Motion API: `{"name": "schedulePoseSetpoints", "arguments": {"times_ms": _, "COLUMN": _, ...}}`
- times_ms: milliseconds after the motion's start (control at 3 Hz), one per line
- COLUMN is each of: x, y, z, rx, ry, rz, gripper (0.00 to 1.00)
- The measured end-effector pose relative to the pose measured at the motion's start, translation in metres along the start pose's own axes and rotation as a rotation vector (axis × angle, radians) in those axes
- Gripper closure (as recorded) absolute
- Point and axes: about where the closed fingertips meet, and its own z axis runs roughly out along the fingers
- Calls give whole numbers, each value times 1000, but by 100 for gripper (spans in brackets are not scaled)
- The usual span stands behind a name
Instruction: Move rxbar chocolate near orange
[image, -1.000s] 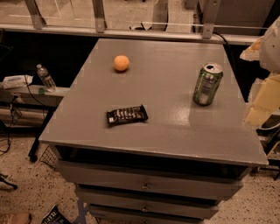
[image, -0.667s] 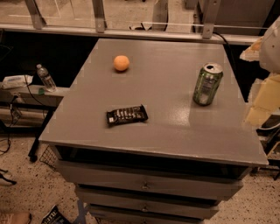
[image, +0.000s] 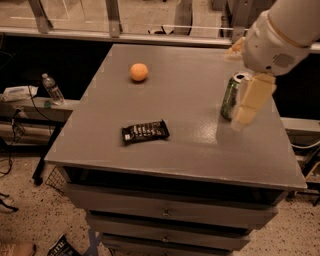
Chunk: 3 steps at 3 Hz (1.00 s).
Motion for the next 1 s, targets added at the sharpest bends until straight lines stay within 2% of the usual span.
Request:
{"name": "schedulePoseSetpoints", "arguments": {"times_ms": 333, "x": -47, "y": -17, "z": 18, "rx": -24, "ry": -108, "rz": -134, "gripper": 0}}
{"name": "schedulePoseSetpoints", "arguments": {"times_ms": 667, "x": -81, "y": -8, "z": 43, "rx": -96, "ry": -128, "rz": -232, "gripper": 0}}
{"name": "schedulePoseSetpoints", "arguments": {"times_ms": 1000, "x": -94, "y": 6, "z": 77, "rx": -189, "ry": -112, "rz": -265, "gripper": 0}}
